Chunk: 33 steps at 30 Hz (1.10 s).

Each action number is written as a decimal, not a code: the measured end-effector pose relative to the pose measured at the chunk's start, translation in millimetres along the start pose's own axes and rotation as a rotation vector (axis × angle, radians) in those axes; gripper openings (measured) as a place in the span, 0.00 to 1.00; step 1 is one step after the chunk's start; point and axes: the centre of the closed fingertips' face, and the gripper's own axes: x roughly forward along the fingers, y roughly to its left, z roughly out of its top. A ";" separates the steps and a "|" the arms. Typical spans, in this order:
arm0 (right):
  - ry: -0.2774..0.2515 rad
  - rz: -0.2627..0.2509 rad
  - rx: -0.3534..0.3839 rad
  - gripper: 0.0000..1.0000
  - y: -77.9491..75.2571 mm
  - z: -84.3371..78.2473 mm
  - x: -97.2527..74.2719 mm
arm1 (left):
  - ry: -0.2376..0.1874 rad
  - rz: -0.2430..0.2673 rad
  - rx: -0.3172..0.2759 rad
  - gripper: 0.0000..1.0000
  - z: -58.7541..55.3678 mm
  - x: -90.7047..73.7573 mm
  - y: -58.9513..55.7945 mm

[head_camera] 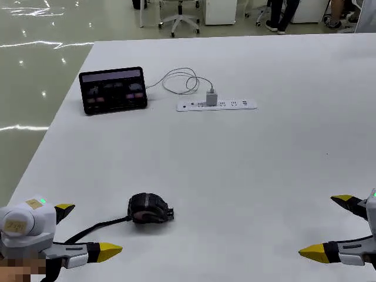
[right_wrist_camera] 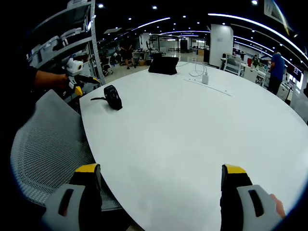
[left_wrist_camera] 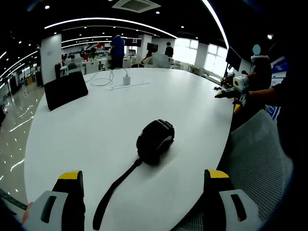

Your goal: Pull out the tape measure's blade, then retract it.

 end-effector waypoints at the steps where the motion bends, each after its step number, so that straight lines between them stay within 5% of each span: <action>1: -0.001 -0.002 -0.003 1.00 -0.3 -0.1 0.0 | 0.000 -0.002 0.000 1.00 0.3 0.3 -0.2; 10: -0.009 0.018 -0.009 1.00 2.0 6.6 7.8 | 0.029 -0.041 0.059 1.00 1.1 6.4 -5.5; 17: -0.006 0.034 -0.018 1.00 3.7 11.1 17.1 | 0.003 -0.101 0.063 1.00 11.0 18.3 -12.3; 27: -0.019 0.063 -0.030 1.00 8.1 23.4 31.2 | 0.090 -0.165 0.164 1.00 17.3 36.3 -22.4; 33: -0.040 0.079 -0.054 1.00 11.6 33.9 39.8 | 0.104 -0.198 0.237 0.99 25.2 45.4 -23.4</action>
